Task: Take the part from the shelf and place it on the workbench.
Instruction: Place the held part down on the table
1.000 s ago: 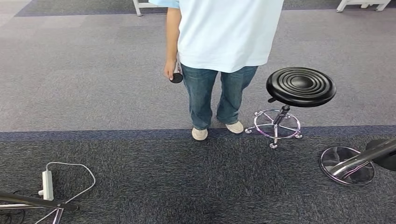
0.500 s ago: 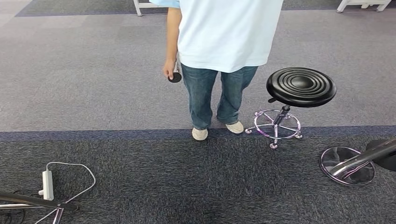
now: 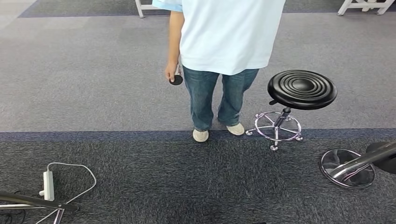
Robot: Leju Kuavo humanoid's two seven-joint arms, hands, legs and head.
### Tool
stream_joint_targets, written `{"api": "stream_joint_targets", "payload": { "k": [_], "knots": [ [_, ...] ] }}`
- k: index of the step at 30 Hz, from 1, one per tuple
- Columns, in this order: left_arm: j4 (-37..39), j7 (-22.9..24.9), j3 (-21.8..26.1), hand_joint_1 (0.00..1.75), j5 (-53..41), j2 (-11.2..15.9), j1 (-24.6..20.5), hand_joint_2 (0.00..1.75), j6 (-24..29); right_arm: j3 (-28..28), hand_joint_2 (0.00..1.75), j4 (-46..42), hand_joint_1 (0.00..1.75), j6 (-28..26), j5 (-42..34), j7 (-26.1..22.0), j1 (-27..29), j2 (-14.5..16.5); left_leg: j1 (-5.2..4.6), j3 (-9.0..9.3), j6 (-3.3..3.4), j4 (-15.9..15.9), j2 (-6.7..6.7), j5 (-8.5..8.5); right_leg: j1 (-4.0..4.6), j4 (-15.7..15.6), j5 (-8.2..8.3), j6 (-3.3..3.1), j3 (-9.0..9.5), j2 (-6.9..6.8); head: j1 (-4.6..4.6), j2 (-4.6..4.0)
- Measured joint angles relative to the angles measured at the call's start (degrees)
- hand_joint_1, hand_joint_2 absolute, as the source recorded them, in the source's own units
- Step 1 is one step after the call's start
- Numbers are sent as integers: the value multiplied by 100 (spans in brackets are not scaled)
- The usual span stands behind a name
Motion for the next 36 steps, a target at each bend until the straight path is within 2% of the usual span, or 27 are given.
{"api": "stream_joint_targets", "payload": {
  "k": [1, 2, 3, 4, 5, 6, 8, 10, 11, 12, 14, 15, 16, 17, 18, 20, 21, 23, 25, 26, 28, 29, 31, 32, 33, 34, 36],
  "knots": [
    [-1, 1, 5, 175, -7, -19, 0, 175, -3, 0, 0, 0, 0, -5, -1, -1, -1, 1, 6, -6, -20, 5, -26, 0, -23, 278, -125, 25, -98, -12, -1, 0],
    [-1, 4, 11, 175, -14, -37, 1, 175, -5, 0, 0, 0, 0, -11, -2, -2, 0, 3, 17, -16, -49, 12, -63, 3, -49, 358, -146, 52, -93, -14, 0, 0],
    [-1, 10, 17, 175, -18, -53, 3, 175, -6, 0, 0, 0, 0, -16, -4, 1, 2, 4, 33, -28, -88, 27, -112, 6, -79, 192, -58, 81, 43, -1, -1, 0],
    [-1, 18, 23, 175, -21, -67, 4, 175, -9, 0, 0, 0, 0, -23, -5, 7, 4, 5, 54, -45, -137, 57, -165, 5, -118, -178, 92, 113, 294, 57, -1, 0],
    [-5, 31, 30, 175, -23, -74, 15, 175, -13, 0, 0, 0, 0, -29, -5, 12, 0, 15, 71, -67, -192, 100, -215, -4, -141, -551, 204, 151, 547, 204, 4, 0],
    [-19, 48, 36, 175, -25, -77, 29, 175, -18, -1, 0, 0, 0, -38, -6, 18, -2, 31, 78, -95, -246, 163, -259, -26, -158, -854, 284, 144, 744, 346, 7, 0],
    [-51, 80, 46, 175, -26, -79, 61, 175, -24, -2, 0, 1, 0, -54, -7, 7, -2, 64, 80, -133, -312, 235, -339, -52, -145, -1040, 295, 53, 897, 488, -18, 0],
    [-72, 101, 56, 175, -25, -102, 92, 175, -27, -2, 0, 2, 0, -66, -10, 4, 4, 76, 96, -157, -341, 241, -412, -29, -125, -1012, 302, -86, 916, 321, -59, 0],
    [-77, 109, 66, 175, -25, -119, 111, 175, -28, -2, 0, 2, 0, -70, -11, 11, 5, 78, 90, -191, -345, 295, -295, -54, -110, -1006, 309, -139, 918, 234, -72, 0],
    [-87, 115, 73, 175, -25, -137, 122, 175, -31, -2, 0, 2, 0, -77, -13, 22, 10, 79, 76, -270, -345, 449, -92, -147, -93, -1008, 322, -188, 921, 137, -92, 0],
    [-118, 120, 72, 175, -22, -167, 112, 175, -38, -3, 0, 3, 0, -88, -14, 28, 34, 80, 35, -589, -306, 1157, 394, -563, -40, -1017, 338, -252, 909, -68, -115, 0],
    [-136, 120, 62, 175, -21, -182, 102, 175, -43, -3, 0, 4, 0, -92, -16, 28, 49, 81, 29, -780, -287, 1600, 499, -785, -15, -1016, 339, -267, 905, -173, -119, 0],
    [-148, 120, 55, 175, -20, -201, 98, 175, -48, -4, 0, 5, 0, -95, -19, 28, 62, 81, 28, -921, -271, 1956, 538, -933, 1, -1016, 335, -272, 896, -276, -116, 0],
    [-155, 120, 51, 175, -18, -220, 102, 175, -52, -4, 0, 5, 0, -98, -21, 28, 69, 81, 27, -959, -257, 2106, 548, -957, 10, -1015, 325, -276, 896, -373, -117, 0],
    [-162, 120, 50, 175, -16, -234, 107, 175, -57, -4, 0, 6, 0, -101, -23, 28, 71, 81, 26, -883, -245, 2024, 560, -874, 13, -1015, 311, -274, 904, -461, -117, 0],
    [-191, 120, 49, 175, -10, -248, 116, 175, -62, -4, 0, 7, 0, -104, -23, 28, 67, 82, 25, -463, -218, 1322, 666, -538, 14, -1015, 269, -243, 945, -598, -118, 0],
    [-211, 120, 46, 175, -8, -250, 117, 175, -62, -4, 0, 7, 0, -107, -24, 28, 62, 84, 11, -245, -216, 944, 738, -435, 26, -1008, 236, -207, 950, -647, -119, 0],
    [-247, 120, 43, 175, -6, -260, 128, 175, -61, -4, 0, 5, 0, -121, -44, 28, 46, 88, -20, -17, -216, 545, 817, -397, 46, -1013, 188, -131, 965, -720, -109, 0],
    [-279, 120, 54, 175, -3, -283, 156, 175, -61, -5, 0, 4, 0, -135, -84, 28, 15, 98, -40, 5, -190, 507, 761, -429, 42, -1044, 170, -70, 1019, -773, -102, 0],
    [-303, 121, 64, 175, 2, -294, 170, 175, -62, -6, 0, 4, 0, -137, -100, 28, 0, 104, -37, 16, -162, 495, 729, -431, 30, -1029, 141, -39, 1040, -712, -98, 0],
    [-354, 125, 73, 175, 13, -308, 173, 175, -64, -9, 0, 4, 0, -140, -122, 20, -8, 110, -16, 40, -93, 470, 678, -428, 11, -693, -78, 12, 915, -417, -67, 0],
    [-372, 126, 68, 175, 16, -311, 170, 175, -66, -11, 0, 4, 0, -140, -130, 11, -1, 111, -16, 42, -66, 469, 656, -434, 8, -332, -260, 24, 731, -247, -45, 0],
    [-383, 126, 50, 175, 16, -321, 163, 175, -72, -18, 0, 5, 0, -140, -141, -6, 27, 111, -31, 44, -33, 470, 597, -446, 9, 454, -552, 28, 296, -106, -28, 0],
    [-383, 126, 44, 175, 16, -325, 163, 175, -74, -21, 0, 6, 0, -139, -144, -7, 41, 111, -39, 49, -27, 470, 562, -450, 10, 645, -556, 23, 156, -94, -27, 0],
    [-383, 125, 41, 175, 17, -328, 163, 175, -76, -23, 0, 7, 0, -139, -146, -6, 52, 111, -46, 58, -25, 471, 528, -452, 11, 608, -438, 13, 121, -93, -28, 0],
    [-383, 120, 39, 175, 21, -329, 163, 175, -76, -25, 0, 7, 0, -139, -150, -6, 59, 111, -49, 70, -27, 471, 495, -455, 11, 332, -217, -2, 203, -90, -27, 0],
    [-384, 109, 39, 175, 27, -328, 166, 175, -74, -29, 0, 7, 0, -139, -155, -6, 58, 111, -58, 90, -52, 480, 445, -469, 14, -483, 227, -38, 520, -57, -27, 0]
  ]
}}
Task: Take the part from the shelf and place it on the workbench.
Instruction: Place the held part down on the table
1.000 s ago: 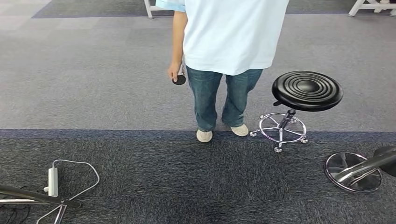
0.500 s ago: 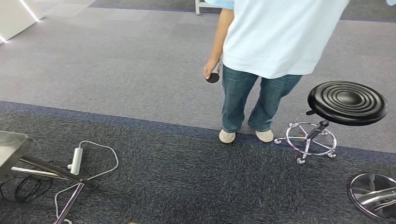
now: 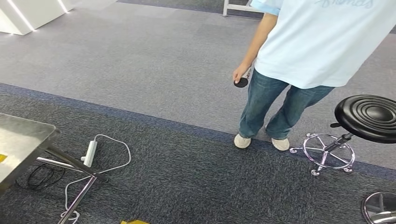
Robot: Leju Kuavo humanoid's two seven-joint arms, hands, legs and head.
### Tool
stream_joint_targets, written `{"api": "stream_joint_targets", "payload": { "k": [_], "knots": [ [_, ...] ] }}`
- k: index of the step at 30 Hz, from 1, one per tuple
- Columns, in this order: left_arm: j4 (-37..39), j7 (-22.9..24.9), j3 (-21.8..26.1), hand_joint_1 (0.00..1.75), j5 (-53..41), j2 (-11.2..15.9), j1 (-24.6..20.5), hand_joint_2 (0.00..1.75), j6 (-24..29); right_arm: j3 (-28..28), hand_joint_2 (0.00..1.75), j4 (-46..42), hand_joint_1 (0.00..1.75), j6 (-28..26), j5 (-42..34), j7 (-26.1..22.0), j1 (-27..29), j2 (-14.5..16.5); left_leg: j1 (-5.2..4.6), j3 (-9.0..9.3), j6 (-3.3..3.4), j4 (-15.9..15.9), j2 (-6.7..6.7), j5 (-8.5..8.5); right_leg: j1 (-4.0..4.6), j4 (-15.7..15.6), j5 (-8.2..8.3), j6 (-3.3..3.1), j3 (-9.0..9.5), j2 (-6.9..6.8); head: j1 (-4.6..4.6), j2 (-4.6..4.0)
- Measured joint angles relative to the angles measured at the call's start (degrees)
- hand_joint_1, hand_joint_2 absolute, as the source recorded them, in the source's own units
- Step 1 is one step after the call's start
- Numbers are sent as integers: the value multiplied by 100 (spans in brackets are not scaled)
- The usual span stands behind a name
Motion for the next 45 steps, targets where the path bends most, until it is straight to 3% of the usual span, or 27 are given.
{"api": "stream_joint_targets", "payload": {
  "k": [2, 5, 10, 16, 26, 30, 34, 45],
  "knots": [
    [-2, -6, 1, 175, 2, 2, 5, 175, 2, -4, 0, 0, 0, 0, -2, -4, -9, 4, -14, -3, -19, 14, -34, -26, 5, -463, 173, -28, 177, 24, -4, 0],
    [-6, -8, 2, 175, 7, 11, 13, 175, 8, -8, 0, 0, 0, 0, -2, -3, -10, 16, -19, -12, 65, 9, -48, -28, 12, -513, 184, -32, 182, 17, -11, 0],
    [-7, -196, 2, 175, 101, 14, 13, 175, 9, -12, 0, 0, 0, -12, -2, 1, -8, 17, -10, -13, -59, -60, -48, 62, 28, -504, 215, -89, 191, 18, -12, 0],
    [-30, -1159, 2, 175, 231, 13, -37, 175, -107, -14, 0, 0, 0, -27, -2, 1, -15, 17, -9, -7, -125, -73, -49, 39, 30, -504, 192, -123, 136, 12, -8, 0],
    [-249, -2449, 5, 175, 351, 27, -350, 175, -622, -14, 0, 0, 0, 8, 26, 1, -27, 17, -26, -8, -118, -72, -54, 45, 10, -521, 208, -104, 153, 5, -7, 0],
    [-290, -2633, 3, 175, 320, 62, -491, 175, -811, -16, 0, 0, 0, 28, 27, 0, -28, 17, -31, -9, -114, -71, -52, 47, 5, -522, 218, -93, 160, 12, -7, 0],
    [-288, -2763, -2, 175, 50, 266, -715, 175, -1041, -16, 0, 0, 0, 100, 23, 2, -43, 17, -30, -9, -111, -71, -53, 46, 6, -524, 215, -91, 144, 7, -7, 0],
    [65, -2740, -253, 175, -417, 606, -1088, 175, -782, -34, 0, 0, 0, 216, -24, 1, -62, 51, -31, -8, -111, -71, -52, 48, 5, -525, 216, -91, 148, 8, -8, 0]
  ]
}}
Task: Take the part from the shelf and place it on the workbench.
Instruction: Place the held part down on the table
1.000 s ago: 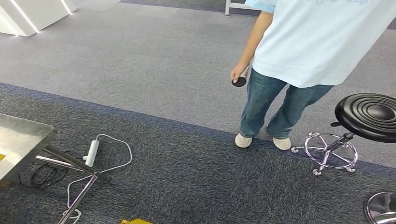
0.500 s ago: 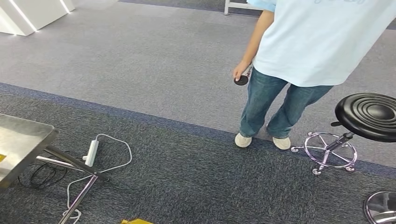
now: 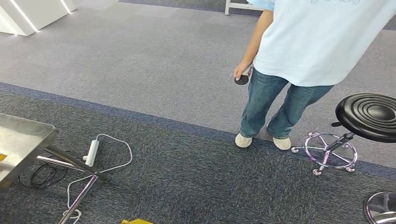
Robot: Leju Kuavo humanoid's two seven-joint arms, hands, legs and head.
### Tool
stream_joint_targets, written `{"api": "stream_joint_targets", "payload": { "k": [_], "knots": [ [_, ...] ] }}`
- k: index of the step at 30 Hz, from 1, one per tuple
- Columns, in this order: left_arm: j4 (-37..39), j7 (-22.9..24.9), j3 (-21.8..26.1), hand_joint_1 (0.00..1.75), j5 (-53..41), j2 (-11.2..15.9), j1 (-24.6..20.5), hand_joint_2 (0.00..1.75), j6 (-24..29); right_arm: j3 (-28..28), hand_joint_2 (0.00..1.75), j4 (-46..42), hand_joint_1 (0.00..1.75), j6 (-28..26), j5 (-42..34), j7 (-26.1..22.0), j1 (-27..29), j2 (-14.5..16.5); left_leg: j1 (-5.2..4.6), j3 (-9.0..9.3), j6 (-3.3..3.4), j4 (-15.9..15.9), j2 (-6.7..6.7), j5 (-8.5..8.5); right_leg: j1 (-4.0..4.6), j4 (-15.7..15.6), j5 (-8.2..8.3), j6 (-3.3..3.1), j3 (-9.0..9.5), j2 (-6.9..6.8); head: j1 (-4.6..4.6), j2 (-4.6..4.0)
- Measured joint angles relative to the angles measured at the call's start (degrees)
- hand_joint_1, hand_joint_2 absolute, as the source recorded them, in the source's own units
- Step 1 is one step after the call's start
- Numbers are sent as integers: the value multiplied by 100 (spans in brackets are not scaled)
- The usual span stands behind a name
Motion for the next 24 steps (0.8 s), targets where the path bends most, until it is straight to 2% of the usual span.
{"api": "stream_joint_targets", "payload": {
  "k": [9, 24],
  "knots": [
    [738, 248, -133, 175, -236, 152, -16, 175, 432, -49, 0, 0, 0, 18, -56, 1, -4, 56, 0, 0, 0, 0, 0, 0, 0, 0, 0, 0, 8, 0, 0, 0],
    [1418, 290, 85, 175, -423, 430, -2, 175, 567, -105, 0, 0, 0, 26, -56, -1, -3, 81, -1, -1, 1, 0, 0, 1, 0, 0, 1, 0, 28, -1, -1, 0]
  ]
}}
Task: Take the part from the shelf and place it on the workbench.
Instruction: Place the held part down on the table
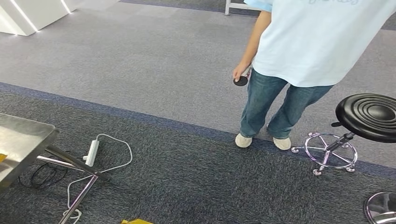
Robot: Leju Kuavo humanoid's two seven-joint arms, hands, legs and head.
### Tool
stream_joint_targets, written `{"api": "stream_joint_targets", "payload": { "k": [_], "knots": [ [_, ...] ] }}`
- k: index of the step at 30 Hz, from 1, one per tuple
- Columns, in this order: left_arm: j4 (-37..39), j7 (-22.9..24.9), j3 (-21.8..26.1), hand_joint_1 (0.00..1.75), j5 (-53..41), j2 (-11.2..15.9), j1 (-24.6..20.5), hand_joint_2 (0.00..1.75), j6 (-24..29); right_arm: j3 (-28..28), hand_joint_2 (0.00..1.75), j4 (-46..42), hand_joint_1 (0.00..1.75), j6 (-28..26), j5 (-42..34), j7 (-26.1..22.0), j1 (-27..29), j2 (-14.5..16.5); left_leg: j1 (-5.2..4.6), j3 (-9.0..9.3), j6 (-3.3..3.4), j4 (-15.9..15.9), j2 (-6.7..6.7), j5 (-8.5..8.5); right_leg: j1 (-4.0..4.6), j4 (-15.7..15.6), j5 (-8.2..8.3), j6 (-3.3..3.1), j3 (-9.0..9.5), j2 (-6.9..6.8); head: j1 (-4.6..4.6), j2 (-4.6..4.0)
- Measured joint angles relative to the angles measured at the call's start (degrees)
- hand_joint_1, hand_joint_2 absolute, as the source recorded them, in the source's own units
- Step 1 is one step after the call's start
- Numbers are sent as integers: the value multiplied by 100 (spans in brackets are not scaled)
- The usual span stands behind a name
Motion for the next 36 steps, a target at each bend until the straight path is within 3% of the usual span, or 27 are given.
{"api": "stream_joint_targets", "payload": {
  "k": [10, 14, 15, 19, 31, 36],
  "knots": [
    [140, 6, 69, 175, -90, 65, 29, 175, -56, 0, 0, 0, 0, 16, 19, 1, 1, 5, 0, 0, 0, 0, 0, 0, 0, 0, 0, 0, 3, 0, 0, 0],
    [149, -19, 77, 0, -289, 94, 66, 175, -50, 0, 0, 0, 0, 20, 26, 1, 2, 5, 0, 0, 0, 0, 0, 0, 0, 0, 0, 0, 2, 0, 0, 0],
    [158, -20, 78, 0, -343, 103, 81, 175, -45, 0, 0, 0, 0, 20, 27, 1, 2, 5, 0, 0, 0, 0, 0, 0, 0, 0, 0, 0, 0, 0, -1, 0],
    [232, -37, 79, 0, -548, 158, 120, 0, -40, 0, 0, 0, 0, 21, 26, 1, 3, 5, 1, 0, 0, 0, 0, 0, 1, 0, 0, 0, -14, 0, -1, 0],
    [460, -181, 79, 0, -945, 316, 136, 0, -80, -1, 0, 0, 0, 33, 24, 2, 4, 5, 0, -1, 0, 0, 0, -1, 0, -2, 0, 0, -14, 0, 0, 0],
    [390, -317, 69, 0, -977, 310, 180, 0, -465, -2, 0, 0, 0, 34, 20, 1, 8, 5, 1, -1, 0, 0, 1, -1, 1, -2, 0, 0, -16, 3, 0, 0]
  ]
}}
